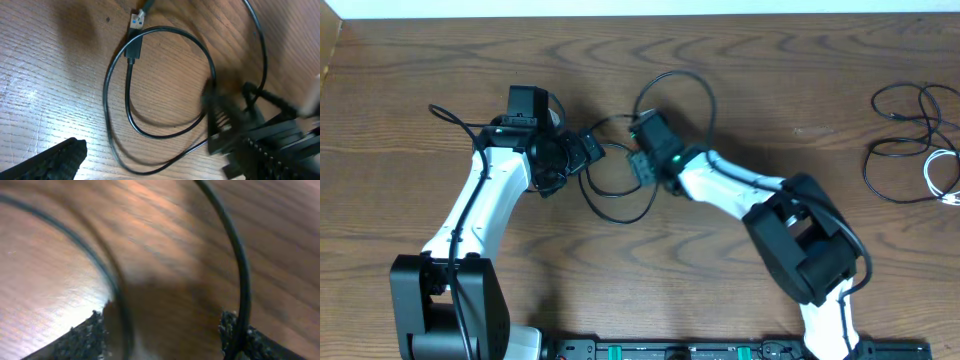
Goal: Untangle cables
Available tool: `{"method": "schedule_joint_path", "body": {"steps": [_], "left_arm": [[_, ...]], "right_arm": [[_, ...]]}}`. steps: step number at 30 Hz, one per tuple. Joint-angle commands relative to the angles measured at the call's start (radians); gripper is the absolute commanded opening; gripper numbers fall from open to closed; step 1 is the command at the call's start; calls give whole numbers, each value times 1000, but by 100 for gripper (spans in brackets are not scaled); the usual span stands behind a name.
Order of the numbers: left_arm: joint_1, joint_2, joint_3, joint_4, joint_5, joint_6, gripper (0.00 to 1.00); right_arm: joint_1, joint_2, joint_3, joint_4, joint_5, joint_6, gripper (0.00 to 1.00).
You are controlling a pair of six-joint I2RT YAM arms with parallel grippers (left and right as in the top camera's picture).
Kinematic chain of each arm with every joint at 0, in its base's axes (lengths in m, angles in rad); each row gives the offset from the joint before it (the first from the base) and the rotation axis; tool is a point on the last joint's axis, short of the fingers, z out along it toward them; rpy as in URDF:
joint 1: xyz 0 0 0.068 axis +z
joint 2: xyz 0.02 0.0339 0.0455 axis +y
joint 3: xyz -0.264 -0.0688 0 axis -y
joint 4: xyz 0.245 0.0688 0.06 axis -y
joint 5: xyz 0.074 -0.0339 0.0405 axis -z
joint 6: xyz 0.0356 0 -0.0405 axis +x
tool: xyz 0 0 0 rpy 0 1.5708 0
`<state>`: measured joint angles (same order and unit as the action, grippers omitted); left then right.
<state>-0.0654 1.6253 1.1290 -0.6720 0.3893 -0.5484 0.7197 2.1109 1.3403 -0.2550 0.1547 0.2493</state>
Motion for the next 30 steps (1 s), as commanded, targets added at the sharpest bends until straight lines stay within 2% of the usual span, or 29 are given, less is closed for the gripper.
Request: {"method": "schedule_joint_path", "body": {"steps": [1,11,14,16,19,20,23,25,28,30], "left_arm": [[3,-4,21,-1,-10,13,100],[3,-4,21,-1,-10,13,100],[3,-4,21,-1,-10,13,100],[3,-4,21,-1,-10,13,100],[3,-4,21,-1,-10,13,100],[3,-4,21,-1,-10,13,100],[3,-4,21,-1,-10,13,100],[3,-4,21,-1,-10,13,100],[3,-4,21,-1,-10,13,100],[3,-4,21,-1,-10,13,100]], "right_arm": [[68,31,16,-22,116,-137,75],[44,40,41,-49,116,-230,78],[17,40,92,-129,83,-283,73],[5,40,128,-191,75,-305,64],[-14,40,154,-256,83,-342,33],[-23,40,154,-267,89,-341,33],[-58,40,154,-308,80,-339,45],[-82,40,154,-325,66,-333,49],[-114,40,154,-330,17,-333,48],[-133,40,154,-341,-8,-333,43]]}}
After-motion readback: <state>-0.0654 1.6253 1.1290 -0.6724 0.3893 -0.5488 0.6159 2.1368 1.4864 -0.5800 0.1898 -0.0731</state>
